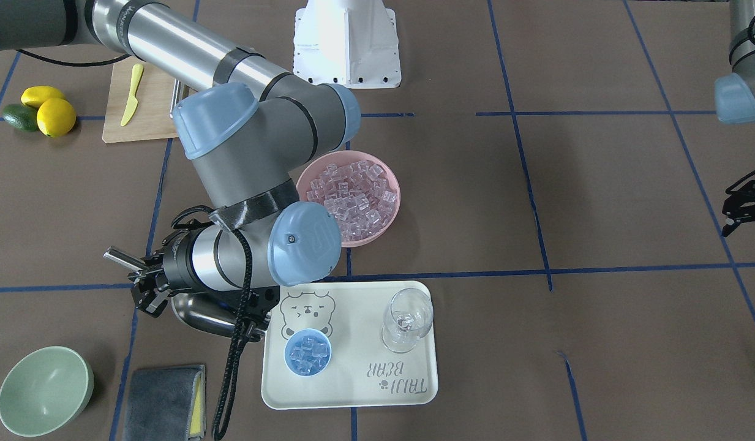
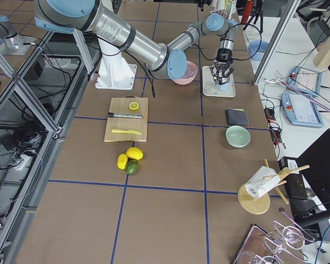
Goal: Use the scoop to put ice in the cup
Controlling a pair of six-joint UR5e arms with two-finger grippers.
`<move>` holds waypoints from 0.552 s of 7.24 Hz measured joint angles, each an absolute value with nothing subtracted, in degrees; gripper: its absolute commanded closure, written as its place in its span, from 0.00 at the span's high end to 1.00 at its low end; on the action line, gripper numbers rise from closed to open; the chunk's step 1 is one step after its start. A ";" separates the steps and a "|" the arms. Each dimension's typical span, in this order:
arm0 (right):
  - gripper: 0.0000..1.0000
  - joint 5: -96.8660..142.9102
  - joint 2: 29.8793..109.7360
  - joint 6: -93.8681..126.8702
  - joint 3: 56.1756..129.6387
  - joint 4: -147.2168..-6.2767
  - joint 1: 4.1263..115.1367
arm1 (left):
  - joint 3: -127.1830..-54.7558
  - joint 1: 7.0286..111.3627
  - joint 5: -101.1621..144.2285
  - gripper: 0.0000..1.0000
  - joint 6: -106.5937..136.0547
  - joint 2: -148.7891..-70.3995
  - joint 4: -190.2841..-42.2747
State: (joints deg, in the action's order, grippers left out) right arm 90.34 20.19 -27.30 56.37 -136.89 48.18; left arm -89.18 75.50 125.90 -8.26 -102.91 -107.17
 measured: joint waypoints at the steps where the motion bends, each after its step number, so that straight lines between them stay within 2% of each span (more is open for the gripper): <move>1: 0.00 90.94 21.34 -25.69 58.58 -136.81 48.11 | -89.20 75.50 126.02 1.00 -8.26 -102.99 -107.15; 4: 0.00 99.56 27.10 -19.60 67.07 -135.56 52.63 | -88.80 75.44 126.22 1.00 -8.26 -103.22 -107.18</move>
State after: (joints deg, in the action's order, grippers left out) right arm 99.56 27.10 -19.60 67.07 -135.56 52.63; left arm -88.80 75.44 126.22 -8.26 -103.22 -107.18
